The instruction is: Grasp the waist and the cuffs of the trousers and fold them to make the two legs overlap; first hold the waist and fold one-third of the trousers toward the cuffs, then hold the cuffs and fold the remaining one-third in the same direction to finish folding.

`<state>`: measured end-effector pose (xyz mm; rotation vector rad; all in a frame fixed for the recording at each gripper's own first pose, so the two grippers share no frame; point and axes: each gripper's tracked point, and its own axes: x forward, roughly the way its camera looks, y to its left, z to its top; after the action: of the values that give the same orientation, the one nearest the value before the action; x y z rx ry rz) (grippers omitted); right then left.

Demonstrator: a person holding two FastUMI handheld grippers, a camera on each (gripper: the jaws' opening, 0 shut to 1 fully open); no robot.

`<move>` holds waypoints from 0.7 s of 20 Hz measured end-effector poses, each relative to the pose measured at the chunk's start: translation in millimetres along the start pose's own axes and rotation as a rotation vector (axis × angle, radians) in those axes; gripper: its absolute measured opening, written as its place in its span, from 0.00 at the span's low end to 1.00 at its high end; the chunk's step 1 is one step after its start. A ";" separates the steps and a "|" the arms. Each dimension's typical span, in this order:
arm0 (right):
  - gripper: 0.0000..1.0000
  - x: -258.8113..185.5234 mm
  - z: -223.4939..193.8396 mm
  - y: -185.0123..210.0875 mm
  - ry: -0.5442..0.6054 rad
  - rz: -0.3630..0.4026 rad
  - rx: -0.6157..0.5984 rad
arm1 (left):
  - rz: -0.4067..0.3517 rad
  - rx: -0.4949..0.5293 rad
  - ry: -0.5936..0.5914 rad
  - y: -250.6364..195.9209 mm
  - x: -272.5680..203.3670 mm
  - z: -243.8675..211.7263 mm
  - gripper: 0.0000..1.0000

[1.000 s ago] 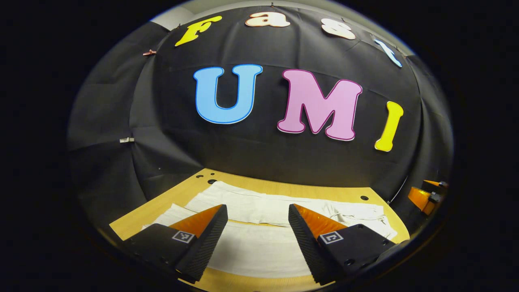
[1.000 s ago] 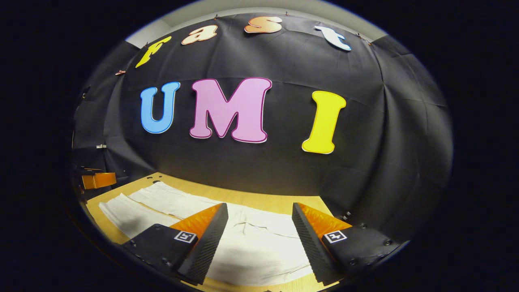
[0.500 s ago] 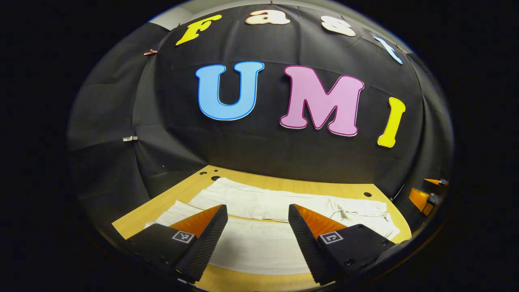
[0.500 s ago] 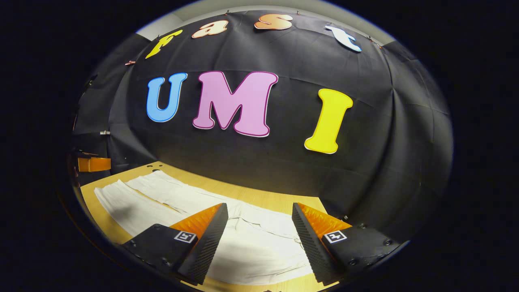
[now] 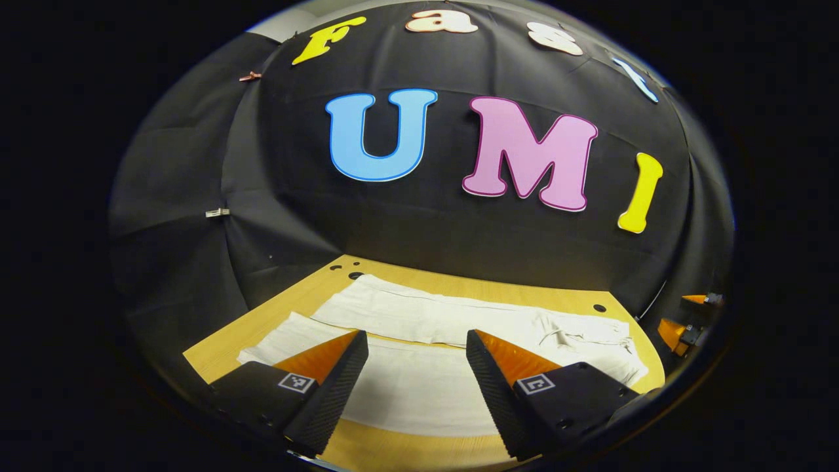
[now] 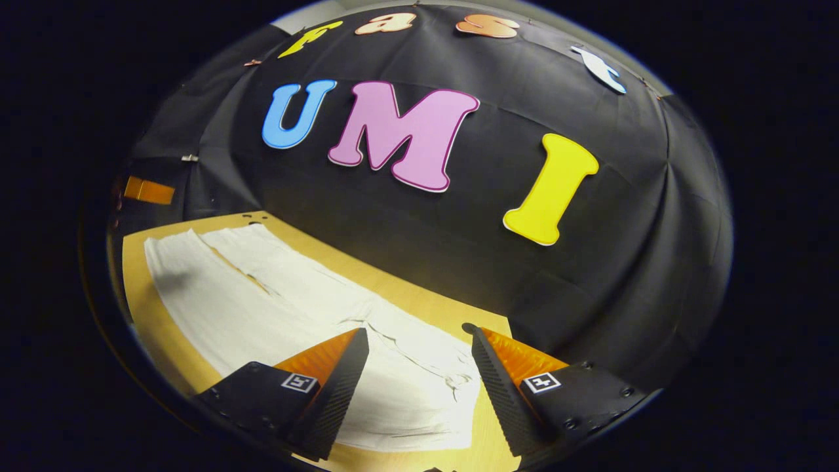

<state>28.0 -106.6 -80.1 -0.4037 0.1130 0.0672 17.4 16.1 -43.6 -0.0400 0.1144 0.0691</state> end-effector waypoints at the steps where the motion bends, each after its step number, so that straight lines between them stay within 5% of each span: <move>1: 0.98 0.6 -9.3 -1.9 0.017 0.014 -0.024 | 0.000 0.001 0.001 -0.2 -0.5 -0.5 0.96; 14: 0.98 -20.4 -139.8 -23.8 0.272 0.194 -0.444 | 0.006 0.012 0.067 5.9 1.6 -29.3 0.96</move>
<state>-3.6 -184.6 -196.0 -0.8446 0.4098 0.2308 15.3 20.9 -73.0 -0.0296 0.1820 0.0736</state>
